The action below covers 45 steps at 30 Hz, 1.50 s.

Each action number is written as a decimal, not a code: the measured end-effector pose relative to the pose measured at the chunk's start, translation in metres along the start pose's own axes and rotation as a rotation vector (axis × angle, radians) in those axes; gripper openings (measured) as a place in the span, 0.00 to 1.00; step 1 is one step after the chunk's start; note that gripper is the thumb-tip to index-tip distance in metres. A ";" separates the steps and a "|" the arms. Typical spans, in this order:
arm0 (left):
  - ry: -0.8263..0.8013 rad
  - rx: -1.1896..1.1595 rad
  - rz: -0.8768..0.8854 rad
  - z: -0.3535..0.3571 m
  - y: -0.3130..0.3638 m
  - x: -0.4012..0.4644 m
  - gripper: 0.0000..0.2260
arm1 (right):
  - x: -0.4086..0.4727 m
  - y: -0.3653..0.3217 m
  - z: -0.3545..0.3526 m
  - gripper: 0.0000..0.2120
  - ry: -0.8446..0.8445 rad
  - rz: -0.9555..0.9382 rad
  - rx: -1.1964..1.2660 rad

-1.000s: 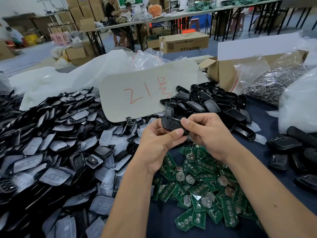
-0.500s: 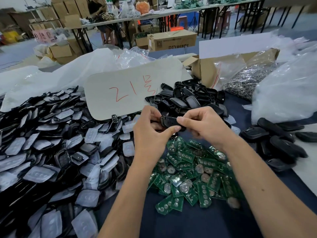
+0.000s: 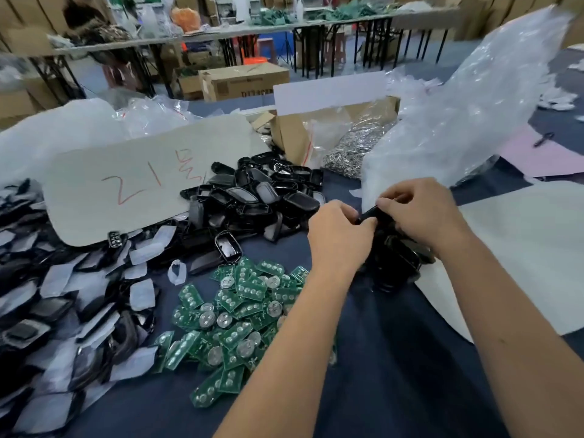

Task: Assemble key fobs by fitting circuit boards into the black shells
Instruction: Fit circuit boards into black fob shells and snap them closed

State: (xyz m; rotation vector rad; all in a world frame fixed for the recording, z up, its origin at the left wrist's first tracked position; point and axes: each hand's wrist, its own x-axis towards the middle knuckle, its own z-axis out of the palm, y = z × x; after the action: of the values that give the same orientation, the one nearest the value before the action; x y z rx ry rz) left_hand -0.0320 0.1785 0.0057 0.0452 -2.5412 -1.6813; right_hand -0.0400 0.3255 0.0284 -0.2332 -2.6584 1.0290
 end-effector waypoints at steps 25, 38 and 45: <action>0.025 -0.486 -0.295 -0.132 -0.039 0.015 0.08 | -0.018 -0.117 0.084 0.17 -0.395 -0.234 -0.170; 0.496 -0.476 -0.333 -0.204 -0.091 0.003 0.06 | -0.047 -0.154 0.125 0.22 -0.672 -0.362 -0.283; 0.385 -0.408 -0.152 -0.220 -0.112 0.003 0.06 | -0.048 -0.163 0.125 0.09 -0.662 -0.375 -0.212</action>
State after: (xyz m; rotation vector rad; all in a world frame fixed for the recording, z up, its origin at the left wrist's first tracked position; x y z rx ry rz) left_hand -0.0173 -0.0670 -0.0117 0.4893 -1.9286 -1.9840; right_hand -0.0420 0.1154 0.0413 0.6565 -3.2024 0.7923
